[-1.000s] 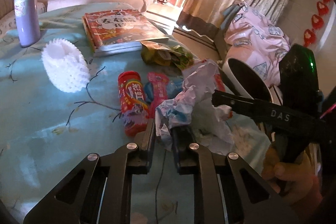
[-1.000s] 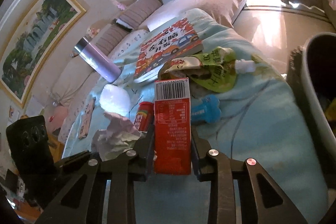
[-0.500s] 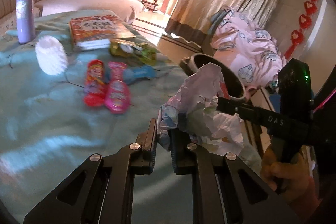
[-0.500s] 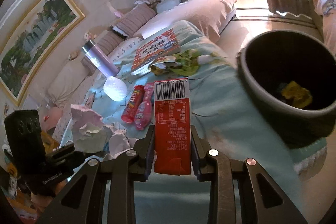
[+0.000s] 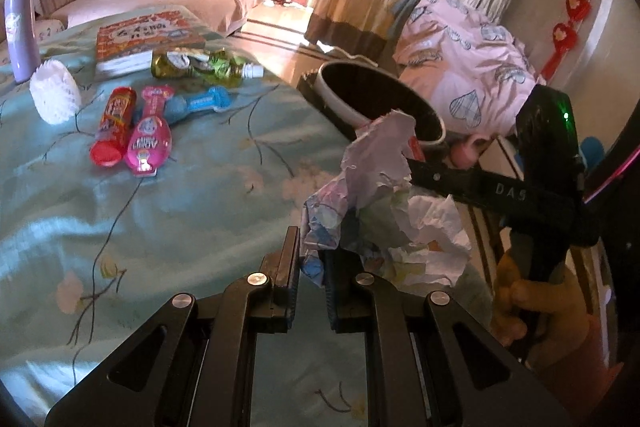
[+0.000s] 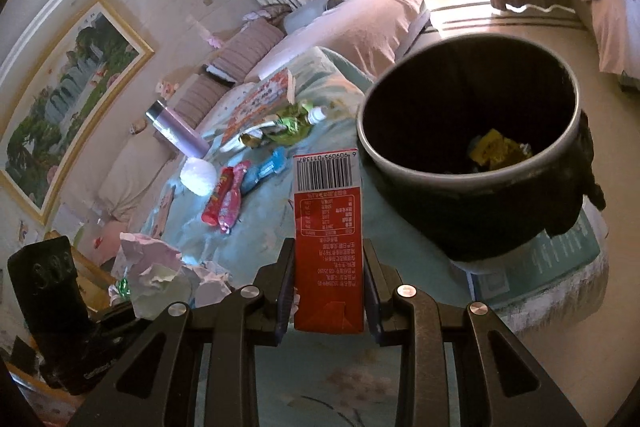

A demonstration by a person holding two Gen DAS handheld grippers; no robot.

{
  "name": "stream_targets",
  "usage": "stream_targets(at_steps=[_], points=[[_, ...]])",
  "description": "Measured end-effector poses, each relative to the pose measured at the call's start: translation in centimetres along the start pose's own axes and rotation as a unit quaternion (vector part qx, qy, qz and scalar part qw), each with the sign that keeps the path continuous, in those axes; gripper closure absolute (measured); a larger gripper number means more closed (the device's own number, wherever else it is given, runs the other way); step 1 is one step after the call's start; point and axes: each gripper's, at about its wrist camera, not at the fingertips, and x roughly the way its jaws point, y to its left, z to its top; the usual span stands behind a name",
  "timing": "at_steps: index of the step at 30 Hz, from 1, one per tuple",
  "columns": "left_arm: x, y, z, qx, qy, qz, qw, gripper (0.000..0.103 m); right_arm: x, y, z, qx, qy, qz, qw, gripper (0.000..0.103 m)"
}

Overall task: Collect trash
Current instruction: 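Carry the tissue and the red carton toward the black bin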

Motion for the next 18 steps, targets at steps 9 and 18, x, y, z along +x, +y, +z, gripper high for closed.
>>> stream_targets(at_steps=[9,18], points=[[0.5,0.7,-0.9,0.0,0.013,0.006,0.9999,0.093,0.7,-0.5,-0.1,-0.01,0.014,0.01,1.0,0.065],[0.8,0.6,1.6,-0.011,0.0,0.004,0.9999,0.093,-1.9,-0.7,1.1,-0.024,-0.027,-0.008,0.999,0.073]])
